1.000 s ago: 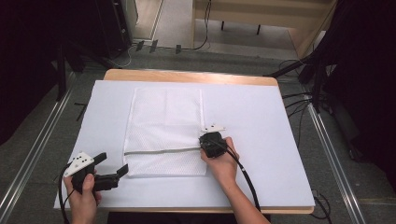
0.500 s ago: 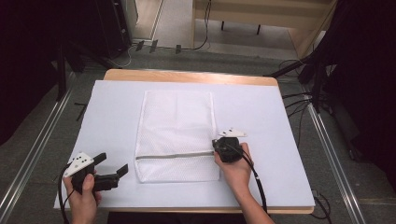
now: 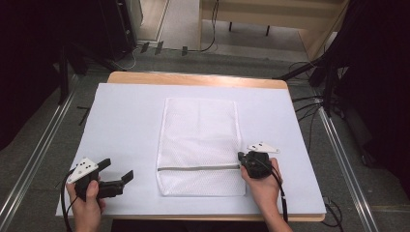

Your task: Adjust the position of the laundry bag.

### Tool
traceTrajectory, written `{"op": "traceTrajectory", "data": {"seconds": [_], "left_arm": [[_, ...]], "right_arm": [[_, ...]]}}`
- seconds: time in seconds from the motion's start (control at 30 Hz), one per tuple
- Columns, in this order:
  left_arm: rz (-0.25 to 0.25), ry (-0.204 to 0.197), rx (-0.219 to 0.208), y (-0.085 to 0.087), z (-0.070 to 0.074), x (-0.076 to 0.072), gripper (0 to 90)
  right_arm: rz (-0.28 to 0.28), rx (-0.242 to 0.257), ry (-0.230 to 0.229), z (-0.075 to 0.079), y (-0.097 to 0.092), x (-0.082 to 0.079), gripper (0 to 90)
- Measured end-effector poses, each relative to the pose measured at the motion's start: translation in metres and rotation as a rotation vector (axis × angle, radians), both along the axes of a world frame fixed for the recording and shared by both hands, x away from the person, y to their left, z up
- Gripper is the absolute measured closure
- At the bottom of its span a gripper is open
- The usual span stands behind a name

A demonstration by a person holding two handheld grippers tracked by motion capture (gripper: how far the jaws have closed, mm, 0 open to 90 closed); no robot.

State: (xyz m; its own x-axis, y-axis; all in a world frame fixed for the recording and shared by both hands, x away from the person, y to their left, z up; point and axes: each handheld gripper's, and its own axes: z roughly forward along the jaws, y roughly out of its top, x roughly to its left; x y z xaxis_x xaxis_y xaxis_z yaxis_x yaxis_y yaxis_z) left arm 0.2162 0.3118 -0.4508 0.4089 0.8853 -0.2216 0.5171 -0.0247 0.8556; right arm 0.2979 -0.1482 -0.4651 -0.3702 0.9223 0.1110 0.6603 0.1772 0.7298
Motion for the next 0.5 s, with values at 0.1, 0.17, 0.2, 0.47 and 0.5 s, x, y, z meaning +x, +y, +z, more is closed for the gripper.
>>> {"op": "traceTrajectory", "data": {"seconds": [0.1,0.17,0.2,0.47,0.5], "left_arm": [[-0.004,0.0,-0.002,-0.002,0.0,0.0,0.0],[-0.007,0.001,0.004,-0.002,0.0,0.0,0.0],[-0.007,0.001,0.004,-0.002,0.0,0.0,0.0],[-0.004,0.0,0.004,-0.002,-0.001,0.0,0.0],[-0.007,0.0,0.003,-0.003,-0.001,0.0,0.0]], "right_arm": [[0.001,0.003,0.0,-0.002,-0.002,-0.003,90.0],[0.002,0.005,-0.005,-0.002,-0.003,-0.004,90.0],[-0.003,0.009,-0.002,-0.002,-0.003,-0.006,90.0],[-0.004,0.062,-0.008,-0.002,-0.013,-0.01,79.8],[0.004,0.093,-0.006,-0.001,-0.016,-0.011,70.4]]}}
